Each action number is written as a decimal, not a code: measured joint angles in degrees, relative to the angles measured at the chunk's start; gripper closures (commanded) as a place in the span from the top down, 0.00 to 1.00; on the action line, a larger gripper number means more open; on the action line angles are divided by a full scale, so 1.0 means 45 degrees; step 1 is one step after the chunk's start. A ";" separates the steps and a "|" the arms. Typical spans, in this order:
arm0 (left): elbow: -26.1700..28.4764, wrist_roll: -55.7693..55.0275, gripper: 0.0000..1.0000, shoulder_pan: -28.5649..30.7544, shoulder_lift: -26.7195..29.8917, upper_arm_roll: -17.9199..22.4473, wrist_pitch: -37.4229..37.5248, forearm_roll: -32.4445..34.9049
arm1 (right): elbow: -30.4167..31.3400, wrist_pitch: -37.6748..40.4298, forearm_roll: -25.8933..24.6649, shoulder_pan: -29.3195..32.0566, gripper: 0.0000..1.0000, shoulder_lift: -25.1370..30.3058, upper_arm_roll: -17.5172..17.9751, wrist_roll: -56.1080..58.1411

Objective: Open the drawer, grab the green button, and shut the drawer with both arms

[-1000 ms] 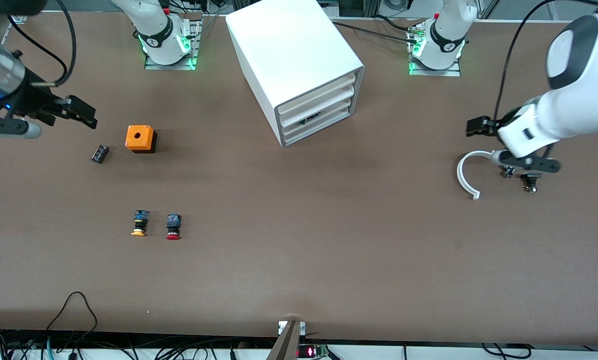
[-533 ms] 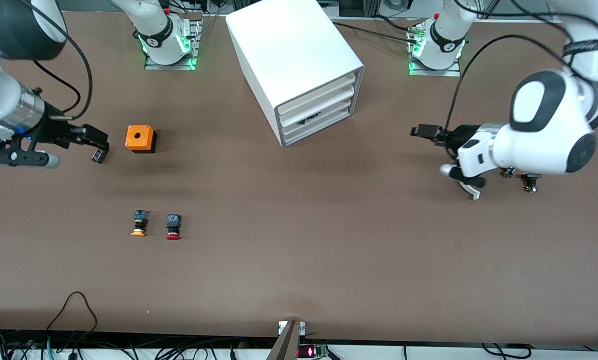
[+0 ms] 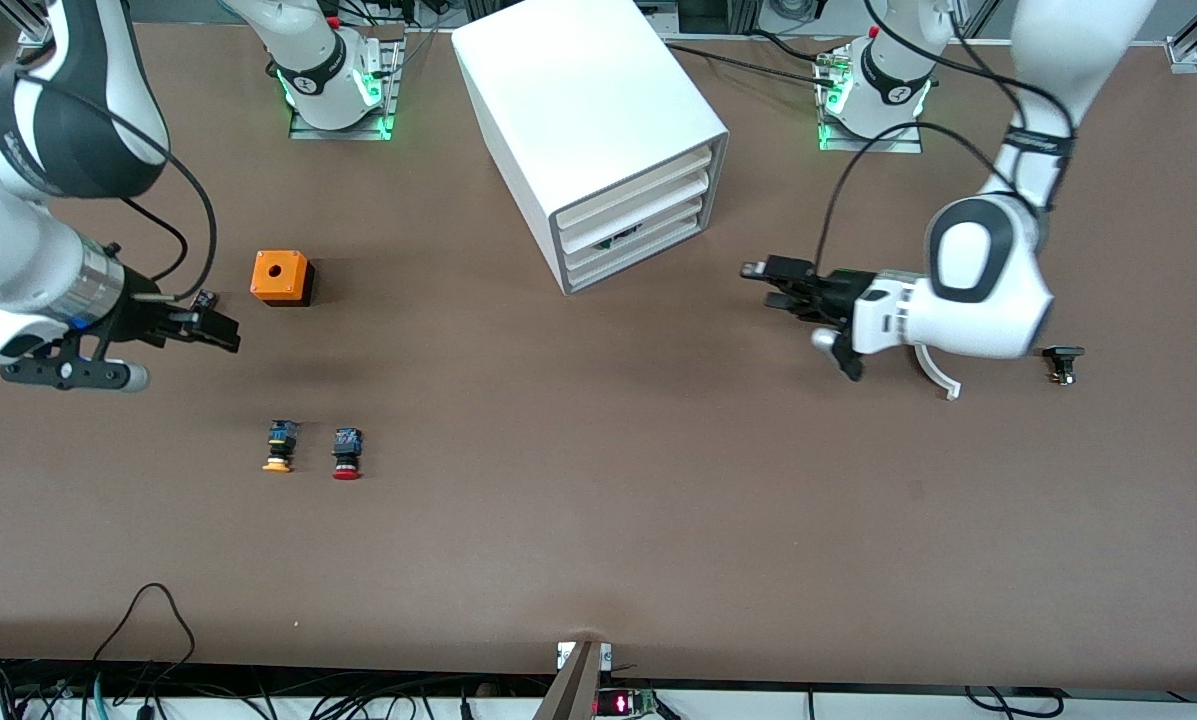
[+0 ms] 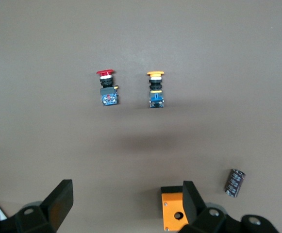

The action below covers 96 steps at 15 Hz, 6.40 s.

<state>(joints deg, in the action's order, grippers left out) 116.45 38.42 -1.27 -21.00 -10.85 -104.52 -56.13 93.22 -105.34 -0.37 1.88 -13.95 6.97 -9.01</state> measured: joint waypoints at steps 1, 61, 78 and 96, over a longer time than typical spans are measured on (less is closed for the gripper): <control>0.0233 0.0432 0.96 -0.0016 -0.0243 -0.0185 -0.0074 -0.0245 | -0.0186 -0.0013 0.0000 0.0001 1.00 -0.0217 -0.0001 0.0000; -0.1210 0.2968 1.00 0.0962 -0.4132 -0.0268 -0.0260 -0.3135 | -0.5949 -0.2833 -0.0201 -0.8399 1.00 -0.5899 0.0165 -1.7851; -0.6100 -0.8212 1.00 0.1311 -0.0883 -0.0180 0.4652 0.8223 | -0.5994 -0.4821 0.0393 -1.0687 0.99 -0.8335 0.0213 -2.0717; -0.8697 -1.0152 1.00 0.1292 0.0041 -0.0212 0.4767 1.2508 | -0.8070 -0.2567 0.0617 -1.0081 0.00 -0.8148 0.0131 -1.9484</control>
<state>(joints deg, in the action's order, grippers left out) 77.31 -7.26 4.54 -20.81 -11.81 -83.07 0.16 56.91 -116.89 2.41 -43.49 -50.62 7.56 -96.68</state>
